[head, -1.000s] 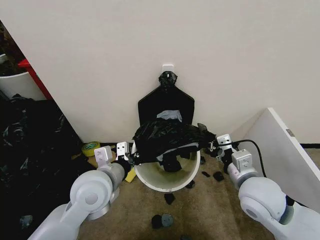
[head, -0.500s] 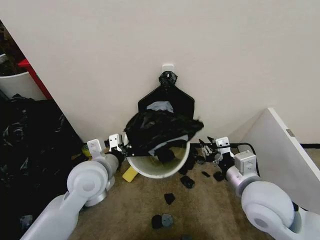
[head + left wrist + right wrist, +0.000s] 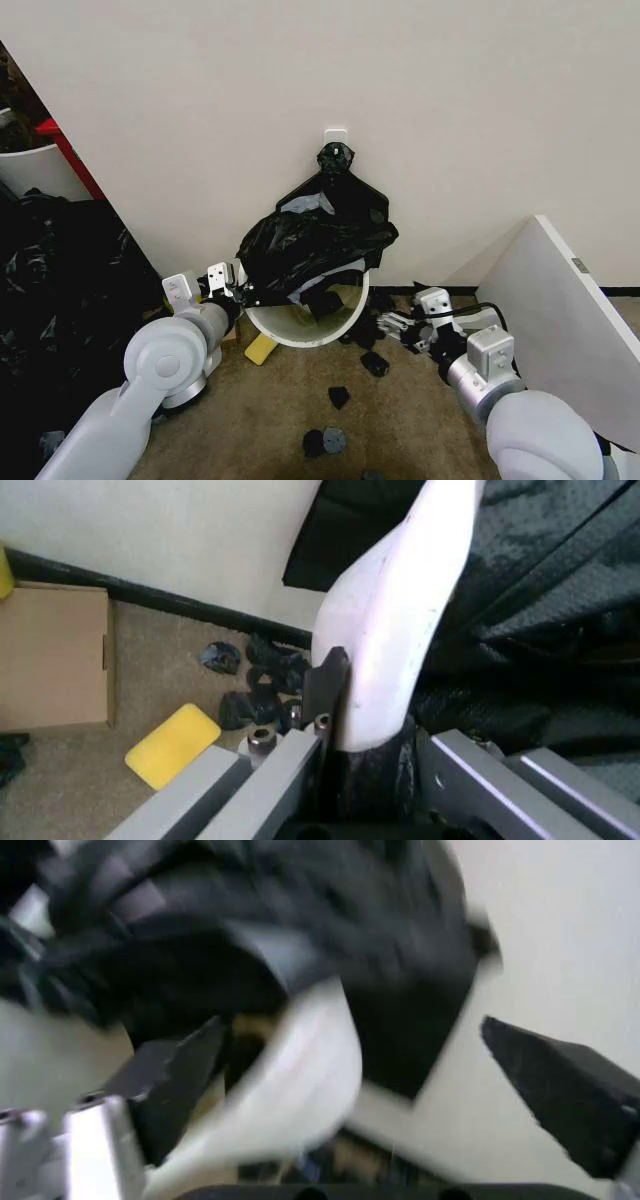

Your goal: Place the garbage bag over the trash bin.

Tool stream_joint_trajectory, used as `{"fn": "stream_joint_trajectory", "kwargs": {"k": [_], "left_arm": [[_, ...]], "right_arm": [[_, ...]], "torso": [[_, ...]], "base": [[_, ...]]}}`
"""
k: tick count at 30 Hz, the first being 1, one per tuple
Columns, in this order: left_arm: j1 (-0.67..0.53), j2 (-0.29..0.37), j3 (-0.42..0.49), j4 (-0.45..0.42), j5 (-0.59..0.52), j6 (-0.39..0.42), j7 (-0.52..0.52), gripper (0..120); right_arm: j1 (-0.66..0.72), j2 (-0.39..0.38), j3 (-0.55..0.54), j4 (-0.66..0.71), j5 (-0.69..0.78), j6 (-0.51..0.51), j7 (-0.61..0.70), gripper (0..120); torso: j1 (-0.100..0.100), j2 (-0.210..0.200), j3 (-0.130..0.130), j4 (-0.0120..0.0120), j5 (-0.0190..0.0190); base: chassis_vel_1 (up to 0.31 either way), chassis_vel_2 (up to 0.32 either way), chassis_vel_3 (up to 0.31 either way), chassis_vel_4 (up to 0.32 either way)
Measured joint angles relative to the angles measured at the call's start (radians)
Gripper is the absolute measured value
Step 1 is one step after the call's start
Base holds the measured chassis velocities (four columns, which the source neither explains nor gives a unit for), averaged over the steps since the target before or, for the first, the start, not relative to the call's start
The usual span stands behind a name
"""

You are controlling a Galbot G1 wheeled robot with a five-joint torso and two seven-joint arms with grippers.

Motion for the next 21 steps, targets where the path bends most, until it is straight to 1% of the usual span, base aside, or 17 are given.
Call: {"fn": "stream_joint_trajectory", "kwargs": {"k": [2, 4, 6, 7, 9, 11, 12, 15, 18, 19, 21], "left_arm": [[0.004, 0.000, 0.002, -0.002, 0.001, 0.001, 0.000, 0], [0.006, 0.000, 0.005, -0.002, 0.002, 0.001, -0.001, 0], [0.006, 0.001, 0.007, -0.002, 0.003, 0.001, -0.001, 0], [0.002, 0.001, 0.017, -0.001, 0.006, 0.001, -0.001, 0], [-0.003, 0.000, 0.027, -0.001, 0.006, 0.002, -0.001, 0], [-0.004, -0.001, 0.031, 0.000, 0.007, 0.002, -0.001, 0], [-0.004, -0.001, 0.031, 0.000, 0.007, 0.002, -0.001, 0], [-0.004, -0.003, 0.034, 0.001, 0.009, 0.002, -0.002, 0], [-0.005, -0.007, 0.038, 0.005, 0.011, 0.002, -0.002, 0], [-0.005, -0.007, 0.038, 0.005, 0.011, 0.002, -0.002, 0], [-0.008, -0.009, 0.042, 0.008, 0.014, 0.003, -0.002, 0]], "right_arm": [[0.005, 0.000, -0.006, 0.000, -0.073, 0.040, -0.051, 100], [0.010, 0.000, -0.008, 0.000, -0.100, 0.056, -0.076, 100], [0.012, -0.001, -0.009, 0.000, -0.113, 0.060, -0.086, 100], [0.015, -0.005, -0.009, 0.000, -0.142, 0.062, -0.102, 99], [0.021, -0.011, -0.009, -0.003, -0.176, 0.056, -0.114, 97], [0.027, -0.015, -0.014, -0.014, -0.203, 0.048, -0.125, 90], [0.027, -0.015, -0.014, -0.014, -0.203, 0.048, -0.125, 90], [0.034, -0.018, -0.020, -0.022, -0.224, 0.032, -0.132, 78], [0.042, -0.023, -0.024, -0.032, -0.237, 0.008, -0.133, 64], [0.042, -0.023, -0.024, -0.032, -0.237, 0.008, -0.133, 64], [0.042, -0.029, -0.024, -0.036, -0.241, 0.000, -0.132, 53]], "torso": [[0.000, 0.000, 0.000, -0.0001, 0.0001], [0.000, 0.000, 0.000, -0.0001, 0.0000], [0.000, 0.000, 0.000, -0.0001, 0.0000], [0.000, 0.000, 0.000, 0.0000, 0.0000], [0.000, 0.000, 0.000, -0.0004, 0.0000], [0.000, 0.000, 0.000, -0.0002, 0.0001], [0.000, 0.000, 0.000, -0.0002, 0.0001], [0.000, 0.000, 0.000, -0.0001, 0.0000], [0.000, 0.000, 0.000, -0.0001, 0.0001], [0.000, 0.000, 0.000, -0.0001, 0.0001], [0.000, 0.000, 0.000, -0.0001, 0.0001]], "base": [[0.000, 0.000, 0.000, 0.000], [0.000, 0.000, 0.000, 0.000], [0.000, 0.000, 0.000, 0.000], [0.000, 0.000, 0.000, 0.000], [0.000, 0.000, 0.000, 0.000], [0.000, 0.000, 0.000, 0.000], [0.000, 0.000, 0.000, 0.000], [0.000, 0.000, 0.000, 0.000], [0.000, 0.000, 0.000, 0.000], [0.000, 0.000, 0.000, 0.000], [0.000, 0.000, 0.000, 0.000]]}}
